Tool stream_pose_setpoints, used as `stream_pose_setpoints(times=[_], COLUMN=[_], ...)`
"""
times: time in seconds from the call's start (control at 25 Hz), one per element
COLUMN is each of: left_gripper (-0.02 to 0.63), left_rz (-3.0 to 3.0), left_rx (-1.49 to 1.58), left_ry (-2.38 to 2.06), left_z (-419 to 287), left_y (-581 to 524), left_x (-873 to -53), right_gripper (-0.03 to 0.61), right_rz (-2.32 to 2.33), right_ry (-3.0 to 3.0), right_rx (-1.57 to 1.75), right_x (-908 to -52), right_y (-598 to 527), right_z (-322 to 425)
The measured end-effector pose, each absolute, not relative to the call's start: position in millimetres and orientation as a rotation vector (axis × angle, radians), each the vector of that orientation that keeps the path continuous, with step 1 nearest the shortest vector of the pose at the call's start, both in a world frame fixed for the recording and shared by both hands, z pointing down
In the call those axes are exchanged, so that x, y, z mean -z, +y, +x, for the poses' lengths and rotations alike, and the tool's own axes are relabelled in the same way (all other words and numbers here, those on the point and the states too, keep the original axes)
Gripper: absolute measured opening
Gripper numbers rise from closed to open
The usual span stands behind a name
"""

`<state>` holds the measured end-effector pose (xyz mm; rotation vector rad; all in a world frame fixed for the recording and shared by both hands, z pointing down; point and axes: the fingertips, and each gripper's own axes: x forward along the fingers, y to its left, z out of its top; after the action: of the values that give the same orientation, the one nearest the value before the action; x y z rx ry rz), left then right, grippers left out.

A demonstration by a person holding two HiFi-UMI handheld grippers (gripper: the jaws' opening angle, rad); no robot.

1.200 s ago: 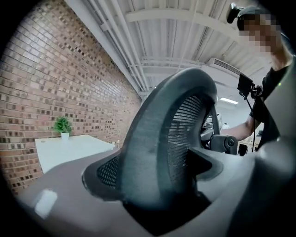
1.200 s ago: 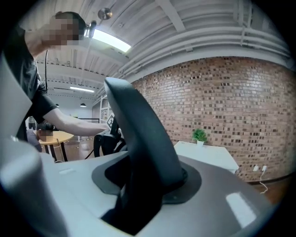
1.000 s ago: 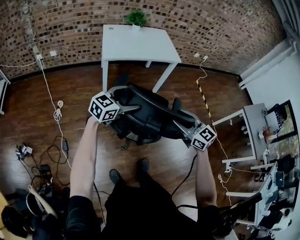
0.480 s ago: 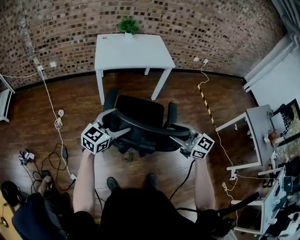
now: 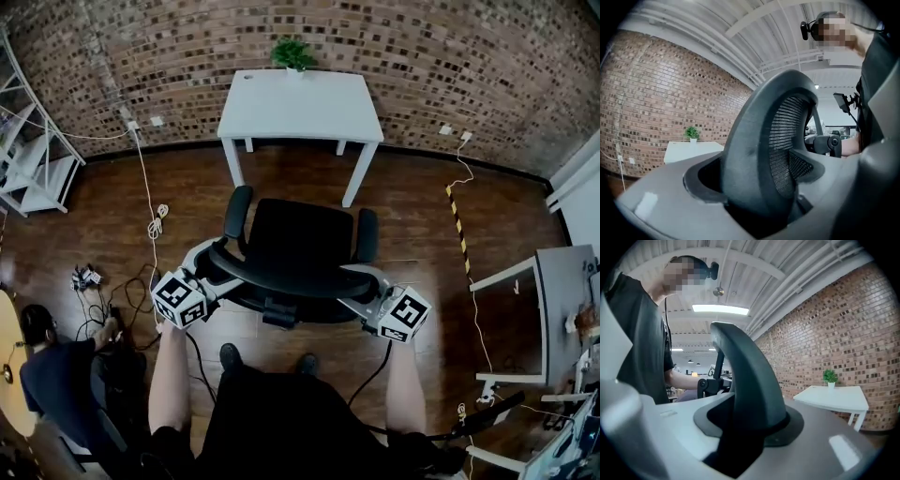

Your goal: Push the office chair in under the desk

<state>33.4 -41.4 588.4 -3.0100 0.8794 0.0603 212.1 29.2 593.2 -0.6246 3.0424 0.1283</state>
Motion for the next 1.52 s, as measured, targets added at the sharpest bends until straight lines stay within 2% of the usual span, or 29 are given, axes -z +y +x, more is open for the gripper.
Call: stream_pose_setpoints(times=[0.52,1.2,1.52], left_gripper=[0.509,0.508,0.506], left_rz=[-2.979,-2.942,-2.949], left_rx=[-0.061,-0.172,-0.127], left_ry=[1.033,1.039,1.101], left_z=[62.4,-11.4,-12.9], left_y=[-43.0,-89.8,-147.6], left_x=[-580.9,-574.8,-584.2], right_gripper=[0.173,0.198,0.189], right_rz=[-0.518,-0.505,-0.511], right_ry=[3.074,3.117,3.104], right_rx=[-0.046,0.016,0.075], right_x=[-590.8,-610.3,-613.3], right_y=[9.8,-49.1,-111.3], right_z=[245.3,184.2,187.6])
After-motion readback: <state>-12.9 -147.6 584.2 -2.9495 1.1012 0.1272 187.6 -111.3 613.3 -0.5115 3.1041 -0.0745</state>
